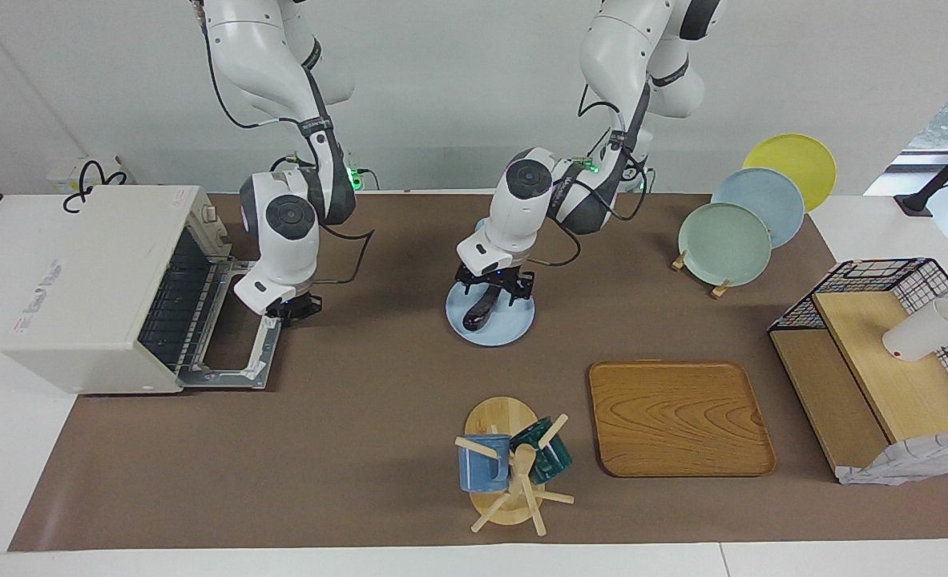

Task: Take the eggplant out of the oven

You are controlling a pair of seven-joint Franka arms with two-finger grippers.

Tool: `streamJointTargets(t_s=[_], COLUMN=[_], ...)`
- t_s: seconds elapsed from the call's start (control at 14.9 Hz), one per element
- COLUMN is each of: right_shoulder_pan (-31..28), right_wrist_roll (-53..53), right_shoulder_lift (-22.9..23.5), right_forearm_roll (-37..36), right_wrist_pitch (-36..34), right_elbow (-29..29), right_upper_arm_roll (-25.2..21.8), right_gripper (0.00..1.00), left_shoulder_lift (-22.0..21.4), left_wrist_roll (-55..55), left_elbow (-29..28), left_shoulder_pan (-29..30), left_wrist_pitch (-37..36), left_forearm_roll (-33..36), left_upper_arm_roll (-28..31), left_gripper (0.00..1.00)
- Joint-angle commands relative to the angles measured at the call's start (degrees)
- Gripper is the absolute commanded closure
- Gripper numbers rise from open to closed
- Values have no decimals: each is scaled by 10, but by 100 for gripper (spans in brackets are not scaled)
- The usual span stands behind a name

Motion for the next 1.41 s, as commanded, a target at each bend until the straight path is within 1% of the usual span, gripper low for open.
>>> streamJointTargets(t_s=[0.0,0.13,0.27,0.4,0.47,0.54,0.67,0.8,0.94,1.0,1.07,1.2,1.34], right_shoulder_pan=[-16,-18,-26,-34,-41,-46,-62,-83,-104,-108,-109,-109,-108], right_wrist_roll=[-45,-65,-85,-102,-108,-117,-141,-176,-193,-195,-200,-213,-214], right_shoulder_lift=[-17,-37,-57,-69,-74,-80,-90,-98,-104,-104,-104,-107,-106], right_forearm_roll=[-28,-22,-3,1,1,2,4,32,64,75,77,79,102], right_wrist_pitch=[-62,-90,-106,-124,-129,-132,-134,-141,-156,-168,-183,-221,-263], right_elbow=[60,75,76,76,76,76,76,76,81,95,106,137,182], right_upper_arm_roll=[-10,-10,-10,-11,-11,-11,-11,-11,-12,-14,-14,-16,-21], right_gripper=[100,100,100,100,100,100,100,100,100,100,100,100,100], left_shoulder_lift=[0,11,18,19,19,19,21,21,26,28,26,18,11], left_wrist_roll=[-4,-6,-7,-6,-6,-4,2,-3,-4,-4,-3,-1,0], left_elbow=[-4,-5,-7,-6,-5,-5,-5,-3,15,21,22,29,67], left_shoulder_pan=[-10,-12,-16,-15,-14,-12,-9,-7,-5,5,11,23,46], left_wrist_pitch=[17,22,36,37,36,38,43,42,36,31,26,5,-46], left_forearm_roll=[-8,-7,-7,-7,-7,-7,-7,-7,-7,-7,-7,-7,-7], left_upper_arm_roll=[11,11,11,11,11,11,11,11,12,12,12,12,12], left_gripper=[0,0,0,0,3,9,34,61,84,96,100,100,100])
